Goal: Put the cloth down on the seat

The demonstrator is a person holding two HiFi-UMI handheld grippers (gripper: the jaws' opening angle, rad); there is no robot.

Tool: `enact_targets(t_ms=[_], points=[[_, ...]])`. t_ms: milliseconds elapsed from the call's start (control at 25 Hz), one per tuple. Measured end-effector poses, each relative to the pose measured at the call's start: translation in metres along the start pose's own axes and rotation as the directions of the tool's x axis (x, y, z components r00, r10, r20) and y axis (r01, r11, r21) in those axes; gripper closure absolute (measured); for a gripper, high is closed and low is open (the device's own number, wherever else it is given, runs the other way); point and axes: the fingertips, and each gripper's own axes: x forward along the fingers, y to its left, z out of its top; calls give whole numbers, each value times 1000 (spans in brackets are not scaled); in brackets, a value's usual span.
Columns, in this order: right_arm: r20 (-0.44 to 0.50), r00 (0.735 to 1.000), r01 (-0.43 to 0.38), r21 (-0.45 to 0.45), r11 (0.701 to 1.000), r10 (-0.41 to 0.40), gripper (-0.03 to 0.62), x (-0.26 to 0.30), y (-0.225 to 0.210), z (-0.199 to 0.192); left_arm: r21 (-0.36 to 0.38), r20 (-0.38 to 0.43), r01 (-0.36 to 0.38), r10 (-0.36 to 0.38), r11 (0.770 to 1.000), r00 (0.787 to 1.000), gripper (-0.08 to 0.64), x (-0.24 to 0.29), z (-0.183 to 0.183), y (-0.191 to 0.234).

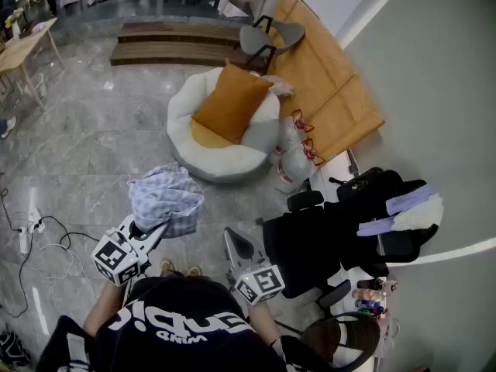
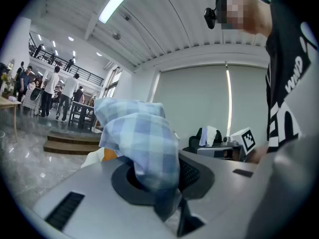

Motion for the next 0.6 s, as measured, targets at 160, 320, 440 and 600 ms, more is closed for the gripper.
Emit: enact_targets(t_ms=[160, 320, 440, 600], points=[[1, 1000, 5, 11, 1000, -5, 574, 3, 1, 0, 2, -7, 5, -5, 1000, 1000, 476, 1, 2, 2], [3, 1000, 8, 32, 999, -8, 574, 6, 5, 1, 3, -8, 10, -10, 1000, 1000, 476, 1, 1, 3], [-2, 1000, -7, 27, 1000, 8, 574, 6, 8, -1, 5, -8, 16, -16, 1000, 1000, 476, 1, 0, 4], [-1, 999, -40, 20, 999, 40, 572, 7, 12, 0, 3, -21, 15, -15, 1000, 1000, 476, 1, 4, 3]])
